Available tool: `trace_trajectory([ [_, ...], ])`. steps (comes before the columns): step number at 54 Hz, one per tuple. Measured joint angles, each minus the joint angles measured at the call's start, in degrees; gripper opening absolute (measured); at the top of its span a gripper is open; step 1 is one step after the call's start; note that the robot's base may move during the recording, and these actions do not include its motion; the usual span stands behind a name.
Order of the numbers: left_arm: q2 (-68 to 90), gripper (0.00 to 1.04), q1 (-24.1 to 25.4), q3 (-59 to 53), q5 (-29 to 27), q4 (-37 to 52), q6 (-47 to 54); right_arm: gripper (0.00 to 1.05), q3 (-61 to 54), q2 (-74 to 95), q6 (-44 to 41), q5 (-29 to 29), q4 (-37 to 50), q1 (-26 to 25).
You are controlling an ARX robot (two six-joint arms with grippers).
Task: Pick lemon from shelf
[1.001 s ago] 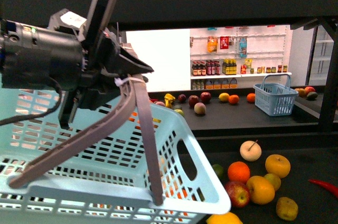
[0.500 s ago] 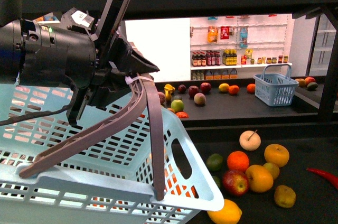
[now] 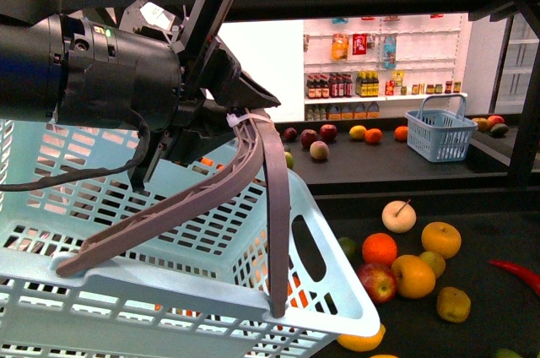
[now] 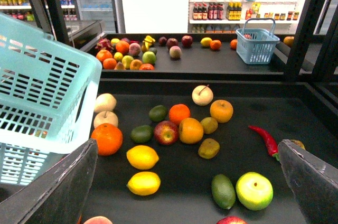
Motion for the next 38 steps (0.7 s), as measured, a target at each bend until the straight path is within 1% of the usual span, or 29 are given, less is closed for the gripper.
trace_trajectory([
  [24, 1.0, 0.12, -2.0, 0.3, -0.6, 0.0, 0.0, 1.02, 0.0, 0.0, 0.0, 0.0, 0.0, 0.0],
  [38, 2.1, 0.12, -4.2, 0.8, -1.0, 0.1, -0.1, 1.02, 0.0, 0.0, 0.0, 0.0, 0.0, 0.0],
])
